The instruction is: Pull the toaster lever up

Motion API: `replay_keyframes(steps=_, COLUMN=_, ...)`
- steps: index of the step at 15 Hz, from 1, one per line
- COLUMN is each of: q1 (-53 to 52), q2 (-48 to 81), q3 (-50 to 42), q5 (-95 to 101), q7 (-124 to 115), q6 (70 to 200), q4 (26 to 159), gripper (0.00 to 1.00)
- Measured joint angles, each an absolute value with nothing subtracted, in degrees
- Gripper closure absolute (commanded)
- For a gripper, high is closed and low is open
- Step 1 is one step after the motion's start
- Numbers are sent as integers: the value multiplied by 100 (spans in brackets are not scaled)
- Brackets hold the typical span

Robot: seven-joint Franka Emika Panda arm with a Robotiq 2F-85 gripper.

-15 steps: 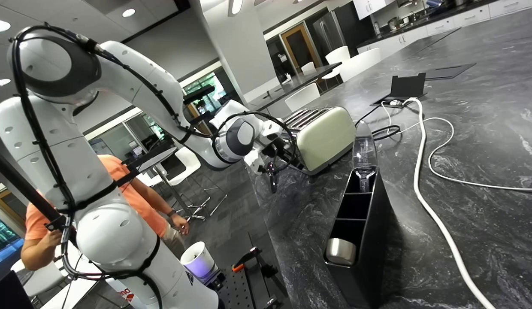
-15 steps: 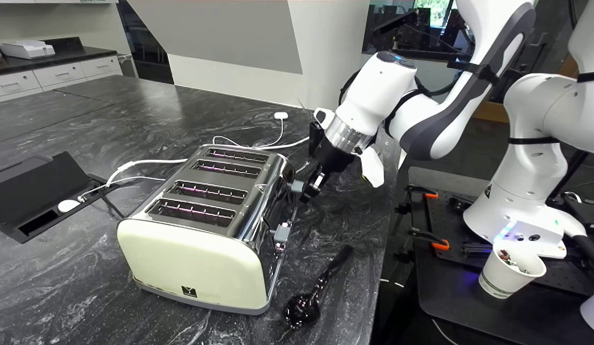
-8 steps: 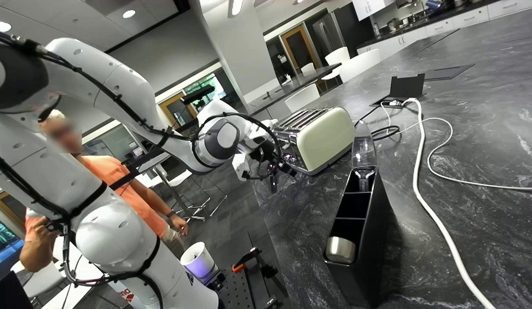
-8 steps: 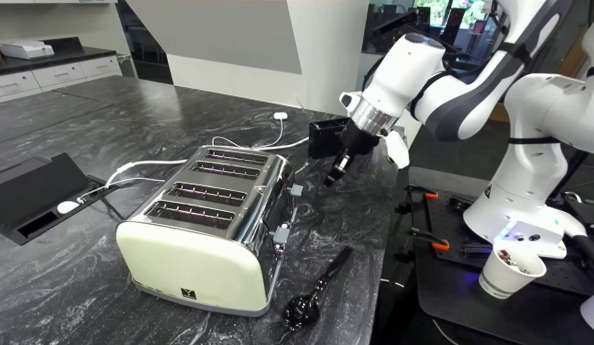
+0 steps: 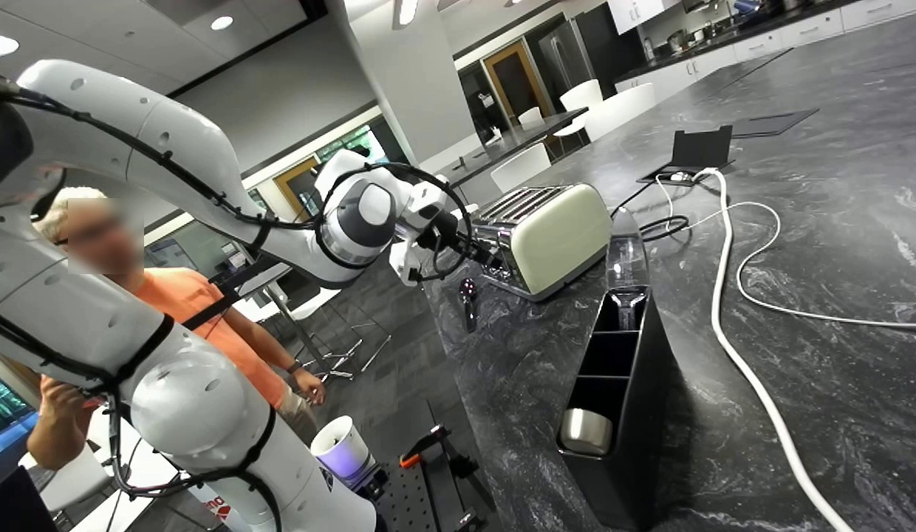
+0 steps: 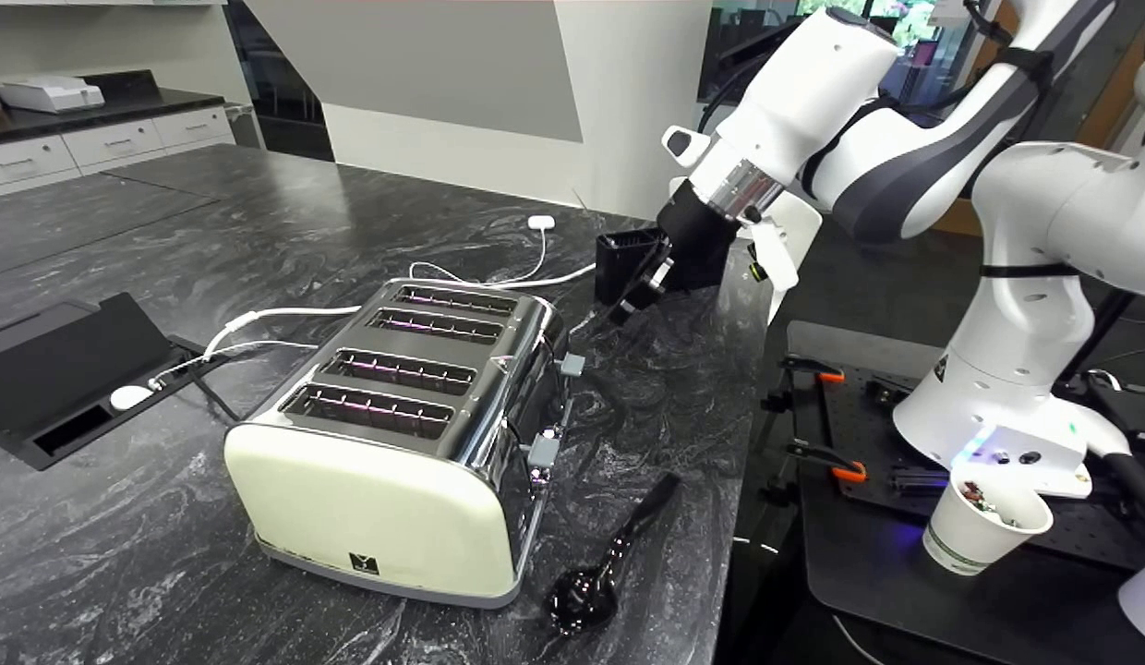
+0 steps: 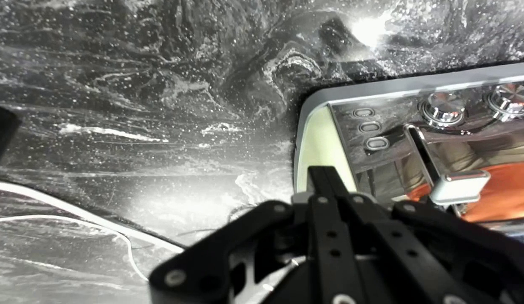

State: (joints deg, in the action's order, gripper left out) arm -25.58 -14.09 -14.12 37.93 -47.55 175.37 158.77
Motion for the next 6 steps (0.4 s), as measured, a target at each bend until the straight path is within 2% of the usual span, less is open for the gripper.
replay_keyframes(steps=6, q1=-2881, q2=-1628, q3=-1813, q5=4354, q7=-4989, q6=17520, q4=15879, gripper=100)
